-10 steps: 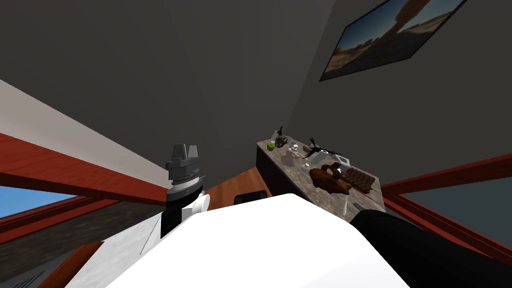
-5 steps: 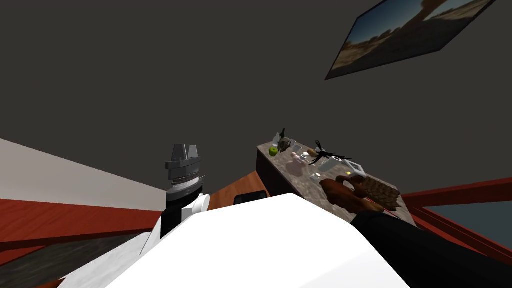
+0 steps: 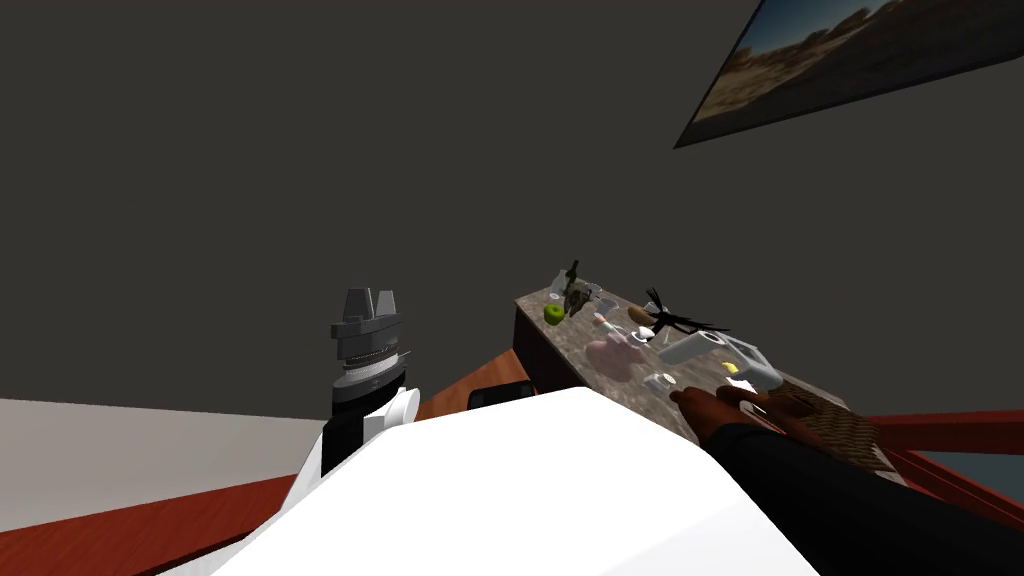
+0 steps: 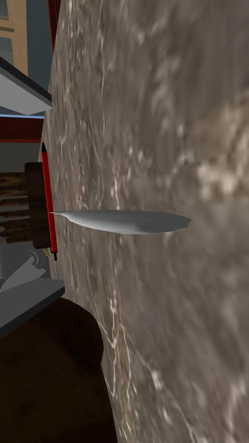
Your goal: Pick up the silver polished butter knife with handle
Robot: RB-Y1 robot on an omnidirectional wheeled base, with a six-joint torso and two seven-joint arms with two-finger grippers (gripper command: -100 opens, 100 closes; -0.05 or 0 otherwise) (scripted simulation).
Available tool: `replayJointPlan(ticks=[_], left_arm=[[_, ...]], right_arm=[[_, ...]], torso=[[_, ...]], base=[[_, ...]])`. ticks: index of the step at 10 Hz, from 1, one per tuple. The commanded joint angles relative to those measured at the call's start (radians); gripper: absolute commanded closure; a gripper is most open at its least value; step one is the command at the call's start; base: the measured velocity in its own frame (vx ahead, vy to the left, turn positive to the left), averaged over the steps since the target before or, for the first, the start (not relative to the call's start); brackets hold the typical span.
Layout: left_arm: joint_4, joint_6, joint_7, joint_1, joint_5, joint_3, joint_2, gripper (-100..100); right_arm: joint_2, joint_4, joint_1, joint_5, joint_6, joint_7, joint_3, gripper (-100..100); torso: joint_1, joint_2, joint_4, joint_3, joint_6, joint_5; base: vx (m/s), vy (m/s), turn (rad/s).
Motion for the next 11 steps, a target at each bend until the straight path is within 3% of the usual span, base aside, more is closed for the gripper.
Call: replayJointPlan(ticks=[1, 2, 3, 4, 11], left_arm=[[0.000, 0.000, 0.000, 0.000, 0.000, 0.000, 0.000, 0], [0.000, 0.000, 0.000, 0.000, 0.000, 0.000, 0.000, 0], [0.000, 0.000, 0.000, 0.000, 0.000, 0.000, 0.000, 0], [0.000, 0.000, 0.000, 0.000, 0.000, 0.000, 0.000, 0], [0.000, 0.000, 0.000, 0.000, 0.000, 0.000, 0.000, 0]], right_arm=[[-0.002, 0.030, -0.015, 0.008, -0.001, 0.004, 0.011, -100], [0.000, 0.014, -0.007, 0.005, 0.001, 0.003, 0.006, -100], [0.000, 0.016, -0.008, 0.006, 0.002, 0.004, 0.007, 0], [-0.036, 0.062, -0.055, 0.000, 0.010, -0.021, 0.039, -100], [-0.160, 0.227, -0.222, -0.020, 0.039, -0.108, 0.153, -100]], torso=[[0.000, 0.000, 0.000, 0.000, 0.000, 0.000], [-0.001, 0.003, 0.001, 0.002, 0.000, -0.001], [-0.001, 0.006, 0.001, 0.004, 0.000, 0.000], [-0.001, 0.008, 0.002, 0.005, 0.000, 0.000], [-0.002, 0.011, 0.004, 0.007, -0.005, -0.002]], base=[[0.086, -0.016, -0.015], [0.035, -0.007, 0.002], [0.008, -0.001, 0.002], [-0.059, 0.030, 0.037], [-0.092, 0.058, 0.048]])
